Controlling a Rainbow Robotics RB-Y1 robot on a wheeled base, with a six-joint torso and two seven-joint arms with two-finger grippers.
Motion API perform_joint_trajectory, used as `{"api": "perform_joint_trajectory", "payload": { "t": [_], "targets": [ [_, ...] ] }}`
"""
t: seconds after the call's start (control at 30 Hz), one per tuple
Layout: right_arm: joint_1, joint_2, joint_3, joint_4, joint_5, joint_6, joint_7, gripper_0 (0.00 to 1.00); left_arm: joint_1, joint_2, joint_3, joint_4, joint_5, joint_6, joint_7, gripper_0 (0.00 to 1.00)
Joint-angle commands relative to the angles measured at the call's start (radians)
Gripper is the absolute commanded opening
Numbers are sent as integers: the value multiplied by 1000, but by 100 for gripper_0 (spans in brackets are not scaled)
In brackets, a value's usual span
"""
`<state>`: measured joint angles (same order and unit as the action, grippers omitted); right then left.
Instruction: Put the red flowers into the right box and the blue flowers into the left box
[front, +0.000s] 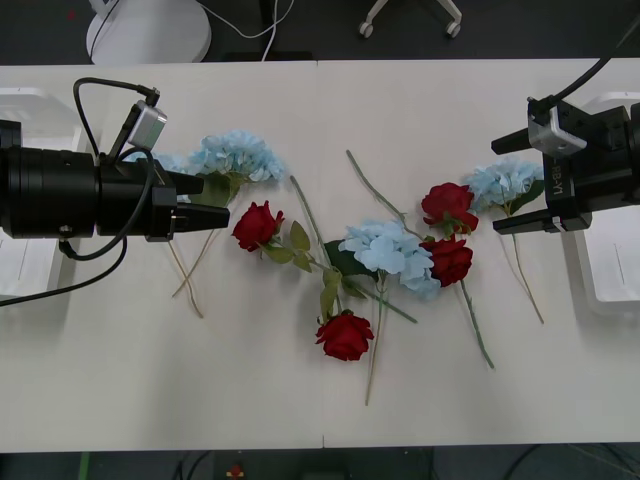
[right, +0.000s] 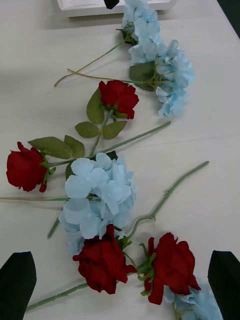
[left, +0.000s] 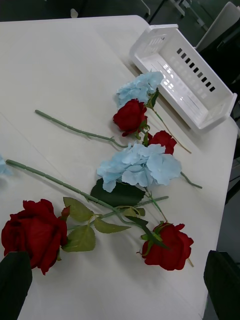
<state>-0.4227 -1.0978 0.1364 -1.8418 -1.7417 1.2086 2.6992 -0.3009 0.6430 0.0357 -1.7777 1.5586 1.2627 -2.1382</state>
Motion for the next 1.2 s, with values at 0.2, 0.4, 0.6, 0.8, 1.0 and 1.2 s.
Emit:
{"api": "perform_joint_trajectory", "payload": {
  "t": [0.2,0.4,0.6,0.8,1.0,1.2],
  "targets": [
    [-34,12,5,-8,2,-11,6,100,17,37,-5,-12,12,-11,-49,100],
    [-34,12,5,-8,2,-11,6,100,17,37,-5,-12,12,-11,-49,100],
    [-34,12,5,-8,2,-11,6,100,17,37,-5,-12,12,-11,-49,100],
    [-34,12,5,-8,2,-11,6,100,17,37,-5,-12,12,-11,-49,100],
    [13,-67,80,1,-25,-44,-6,100,17,37,-5,-12,12,-11,-49,100],
    [-34,-59,68,1,-27,-24,-183,100,-11,17,0,9,38,-13,-48,100]
  ]
}}
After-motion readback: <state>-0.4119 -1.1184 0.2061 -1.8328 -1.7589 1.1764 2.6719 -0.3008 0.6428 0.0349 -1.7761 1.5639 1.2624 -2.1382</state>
